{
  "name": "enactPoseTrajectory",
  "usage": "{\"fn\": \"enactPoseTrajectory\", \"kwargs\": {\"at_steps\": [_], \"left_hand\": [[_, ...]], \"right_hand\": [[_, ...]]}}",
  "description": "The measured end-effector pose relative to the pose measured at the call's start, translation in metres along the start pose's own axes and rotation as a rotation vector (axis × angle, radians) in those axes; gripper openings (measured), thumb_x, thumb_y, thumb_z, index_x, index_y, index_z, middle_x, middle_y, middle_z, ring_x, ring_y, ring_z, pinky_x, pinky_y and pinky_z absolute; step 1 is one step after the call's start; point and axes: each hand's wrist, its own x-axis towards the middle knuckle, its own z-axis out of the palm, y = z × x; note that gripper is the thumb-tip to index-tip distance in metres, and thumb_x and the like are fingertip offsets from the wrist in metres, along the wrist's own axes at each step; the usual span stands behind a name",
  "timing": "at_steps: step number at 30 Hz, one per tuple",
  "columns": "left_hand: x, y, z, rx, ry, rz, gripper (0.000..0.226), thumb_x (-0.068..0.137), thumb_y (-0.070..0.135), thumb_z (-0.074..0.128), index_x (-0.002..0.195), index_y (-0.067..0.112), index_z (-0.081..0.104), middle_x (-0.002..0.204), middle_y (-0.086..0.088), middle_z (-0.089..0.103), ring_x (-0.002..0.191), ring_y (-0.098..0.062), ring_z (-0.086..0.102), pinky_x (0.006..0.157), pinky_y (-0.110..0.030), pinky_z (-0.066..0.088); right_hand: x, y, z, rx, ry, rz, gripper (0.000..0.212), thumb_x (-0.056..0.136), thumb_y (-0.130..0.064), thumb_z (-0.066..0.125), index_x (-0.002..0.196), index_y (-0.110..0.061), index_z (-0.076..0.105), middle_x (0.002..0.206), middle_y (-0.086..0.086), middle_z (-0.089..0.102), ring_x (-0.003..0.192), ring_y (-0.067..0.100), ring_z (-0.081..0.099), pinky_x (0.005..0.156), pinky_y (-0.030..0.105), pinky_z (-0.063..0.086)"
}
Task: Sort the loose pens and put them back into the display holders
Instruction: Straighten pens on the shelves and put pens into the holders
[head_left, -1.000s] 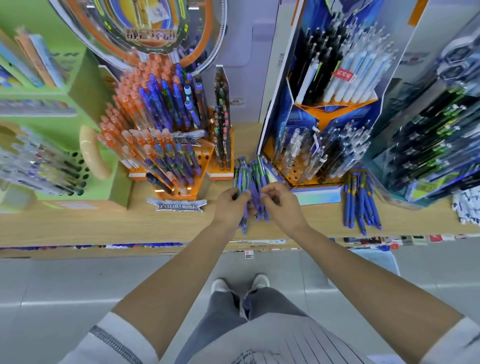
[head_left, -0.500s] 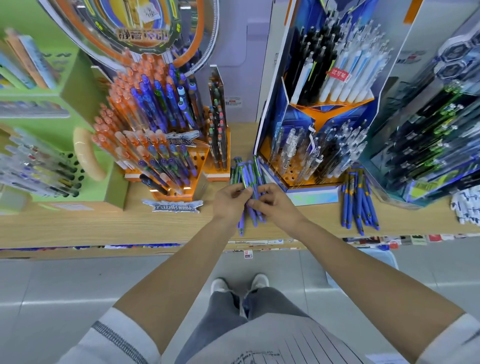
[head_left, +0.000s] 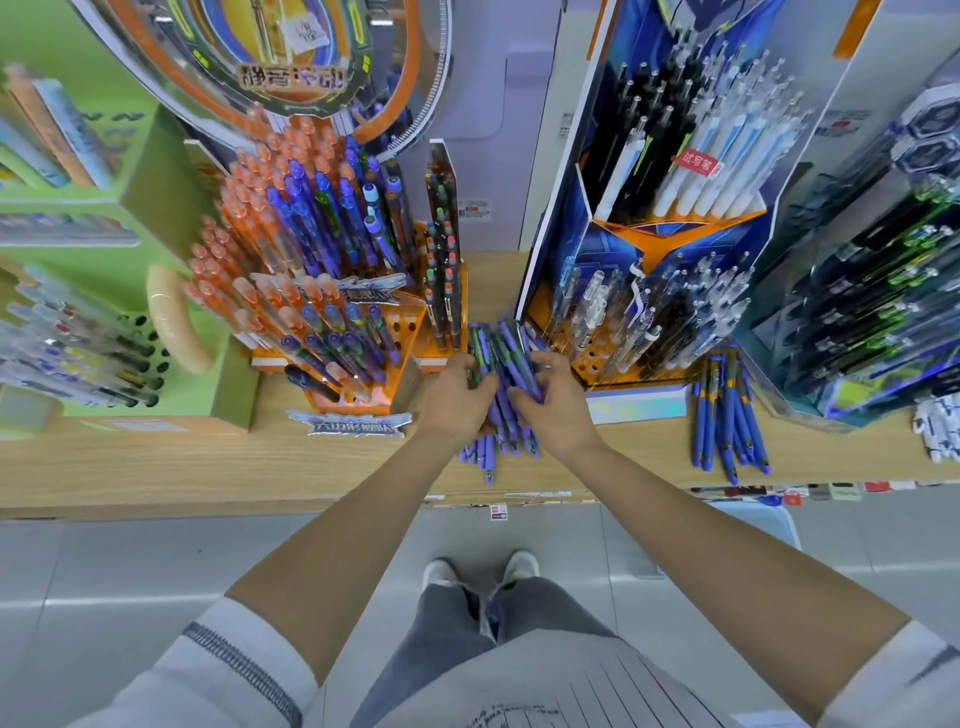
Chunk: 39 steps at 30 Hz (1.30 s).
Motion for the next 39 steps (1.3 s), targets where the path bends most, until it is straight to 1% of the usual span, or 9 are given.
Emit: {"fn": "enactPoseTrajectory", "kwargs": {"at_steps": [4,8,12,16,22,29,34,36,39], "left_hand": [[0.0,-0.002,0.002,0.073,-0.016,0.051,0.034,0.088,0.024,0.063,0.116,0.012,0.048,0.072,-0.001,0.064,0.066,-0.023,0.066,0.065,-0.038,0.056],[-0.004,-0.008,0.009,0.137,0.161,0.148,0.036,0.086,0.025,0.069,0.112,0.009,0.05,0.072,0.003,0.064,0.068,-0.017,0.062,0.06,-0.026,0.04],[-0.005,-0.008,0.009,0.101,0.298,0.221,0.016,0.089,0.021,0.067,0.101,0.011,0.061,0.088,-0.001,0.068,0.072,-0.014,0.058,0.068,-0.027,0.046],[-0.002,-0.011,0.011,0.225,0.219,0.319,0.035,0.094,0.021,0.059,0.128,0.017,0.059,0.114,-0.009,0.059,0.082,-0.026,0.063,0.082,-0.037,0.051],[-0.013,-0.042,0.014,0.51,0.139,0.472,0.05,0.092,0.027,0.058,0.14,0.015,0.048,0.115,-0.012,0.047,0.104,-0.026,0.049,0.087,-0.037,0.047],[-0.046,-0.066,0.003,0.435,0.361,0.576,0.024,0.086,0.019,0.049,0.101,0.01,0.065,0.094,-0.009,0.055,0.082,-0.028,0.055,0.065,-0.039,0.049],[-0.082,-0.127,-0.031,0.547,0.497,0.387,0.022,0.082,0.025,0.049,0.094,0.011,0.06,0.092,-0.009,0.056,0.081,-0.033,0.055,0.065,-0.041,0.045],[-0.093,-0.154,-0.052,0.657,0.45,0.207,0.037,0.081,0.029,0.055,0.114,0.013,0.057,0.118,-0.013,0.055,0.106,-0.037,0.053,0.082,-0.045,0.045],[-0.104,-0.191,-0.086,0.782,0.195,-0.02,0.073,0.088,0.033,0.056,0.151,0.016,0.023,0.159,-0.014,0.016,0.145,-0.036,0.016,0.113,-0.05,0.023]], "right_hand": [[0.001,0.002,0.004,-0.092,0.003,-0.07,0.046,0.085,-0.001,0.063,0.127,-0.01,0.045,0.108,0.005,0.058,0.1,0.024,0.061,0.089,0.041,0.051],[0.0,0.004,0.001,-0.22,-0.007,-0.152,0.048,0.085,-0.004,0.063,0.131,-0.009,0.051,0.122,0.007,0.057,0.113,0.02,0.055,0.098,0.033,0.046],[-0.003,0.011,-0.002,-0.345,-0.003,-0.213,0.048,0.086,-0.009,0.064,0.133,-0.01,0.053,0.128,0.008,0.055,0.121,0.024,0.048,0.104,0.032,0.038],[-0.007,0.014,-0.008,-0.355,-0.084,-0.205,0.057,0.09,-0.013,0.061,0.144,-0.011,0.042,0.145,0.007,0.043,0.135,0.021,0.037,0.11,0.024,0.026],[-0.01,0.019,-0.01,-0.357,-0.167,-0.225,0.067,0.088,-0.012,0.064,0.148,-0.011,0.033,0.15,0.009,0.036,0.14,0.02,0.03,0.11,0.02,0.021],[-0.025,0.02,0.0,-0.426,0.008,-0.522,0.046,0.086,-0.022,0.052,0.131,-0.012,0.053,0.136,0.006,0.048,0.127,0.021,0.042,0.107,0.038,0.036],[-0.053,0.009,0.05,-0.445,-0.156,-0.722,0.033,0.082,-0.015,0.05,0.114,-0.01,0.061,0.116,0.006,0.056,0.112,0.018,0.05,0.093,0.035,0.041],[-0.064,0.008,0.077,-0.49,-0.268,-0.727,0.039,0.081,-0.02,0.047,0.118,-0.011,0.059,0.124,0.005,0.056,0.118,0.019,0.048,0.095,0.037,0.04],[-0.075,0.008,0.115,-0.72,-0.419,-0.653,0.056,0.082,-0.034,0.04,0.134,-0.016,0.051,0.147,0.005,0.042,0.132,0.022,0.038,0.103,0.04,0.034]]}}
